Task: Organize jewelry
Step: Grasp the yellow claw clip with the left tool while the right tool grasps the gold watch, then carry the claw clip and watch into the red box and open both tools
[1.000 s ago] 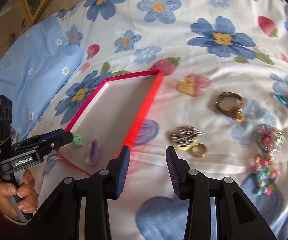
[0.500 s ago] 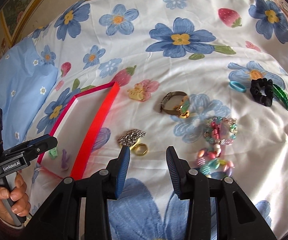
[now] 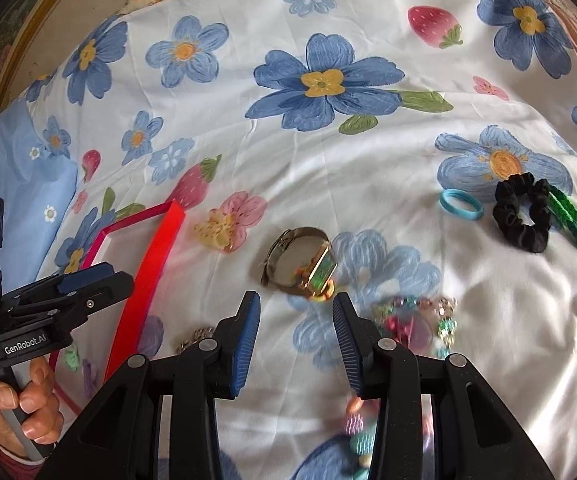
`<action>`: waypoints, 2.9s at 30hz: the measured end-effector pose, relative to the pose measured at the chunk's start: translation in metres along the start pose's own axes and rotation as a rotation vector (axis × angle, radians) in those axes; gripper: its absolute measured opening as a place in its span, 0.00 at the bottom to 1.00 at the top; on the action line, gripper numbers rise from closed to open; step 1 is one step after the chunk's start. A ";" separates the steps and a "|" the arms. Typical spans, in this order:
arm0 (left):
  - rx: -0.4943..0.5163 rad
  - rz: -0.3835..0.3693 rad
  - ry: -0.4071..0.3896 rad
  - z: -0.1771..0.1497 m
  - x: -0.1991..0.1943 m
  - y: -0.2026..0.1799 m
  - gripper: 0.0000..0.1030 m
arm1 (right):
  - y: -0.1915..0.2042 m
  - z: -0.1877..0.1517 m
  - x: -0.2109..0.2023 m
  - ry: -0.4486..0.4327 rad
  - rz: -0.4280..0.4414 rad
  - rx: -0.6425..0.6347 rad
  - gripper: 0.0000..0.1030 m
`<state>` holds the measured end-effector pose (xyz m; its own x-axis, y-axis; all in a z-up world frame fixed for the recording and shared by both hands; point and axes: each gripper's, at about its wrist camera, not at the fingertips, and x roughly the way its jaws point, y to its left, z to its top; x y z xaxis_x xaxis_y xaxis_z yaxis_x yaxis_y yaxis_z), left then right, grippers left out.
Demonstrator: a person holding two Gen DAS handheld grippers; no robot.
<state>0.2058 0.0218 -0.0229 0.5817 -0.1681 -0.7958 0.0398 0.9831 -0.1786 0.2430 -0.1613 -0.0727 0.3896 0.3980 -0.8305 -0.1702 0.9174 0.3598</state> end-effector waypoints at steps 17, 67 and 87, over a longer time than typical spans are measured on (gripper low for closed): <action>0.062 0.033 0.156 0.050 0.114 -0.011 0.38 | -0.021 0.020 0.050 0.067 -0.036 0.017 0.11; -0.207 0.086 -0.053 -0.055 -0.101 0.121 0.37 | 0.173 0.010 0.038 0.048 0.177 -0.294 0.07; -0.272 0.125 0.038 -0.046 -0.035 0.165 0.37 | 0.206 0.013 0.108 0.149 0.121 -0.415 0.07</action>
<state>0.1544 0.1869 -0.0518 0.5371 -0.0545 -0.8417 -0.2528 0.9416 -0.2223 0.2623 0.0706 -0.0829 0.2155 0.4700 -0.8559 -0.5663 0.7742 0.2826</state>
